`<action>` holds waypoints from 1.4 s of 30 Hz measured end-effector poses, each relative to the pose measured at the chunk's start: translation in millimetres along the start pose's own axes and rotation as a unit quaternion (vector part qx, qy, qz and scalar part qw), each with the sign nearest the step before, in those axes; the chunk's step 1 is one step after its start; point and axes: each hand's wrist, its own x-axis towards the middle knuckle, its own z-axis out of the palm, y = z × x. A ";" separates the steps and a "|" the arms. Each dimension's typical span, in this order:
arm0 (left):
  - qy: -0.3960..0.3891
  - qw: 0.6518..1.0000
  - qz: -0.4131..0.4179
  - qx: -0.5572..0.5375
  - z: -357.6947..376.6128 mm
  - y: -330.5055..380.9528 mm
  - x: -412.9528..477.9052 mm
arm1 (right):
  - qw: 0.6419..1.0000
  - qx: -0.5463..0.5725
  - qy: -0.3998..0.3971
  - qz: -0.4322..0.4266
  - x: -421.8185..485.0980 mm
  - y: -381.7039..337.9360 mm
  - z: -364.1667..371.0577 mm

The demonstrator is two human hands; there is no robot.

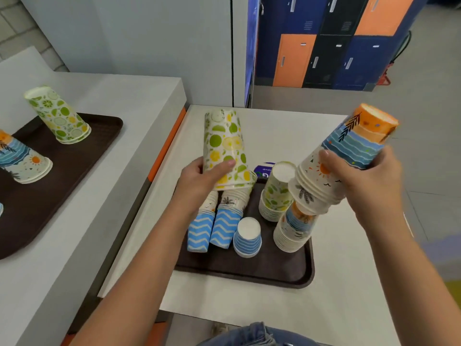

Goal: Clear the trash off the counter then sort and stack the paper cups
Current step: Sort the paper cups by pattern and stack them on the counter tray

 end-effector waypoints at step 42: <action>0.244 0.917 -0.076 0.306 -39.3 -140.4 -7.5 | 0.994 0.011 -0.043 -0.098 -106.0 126.1 -6.6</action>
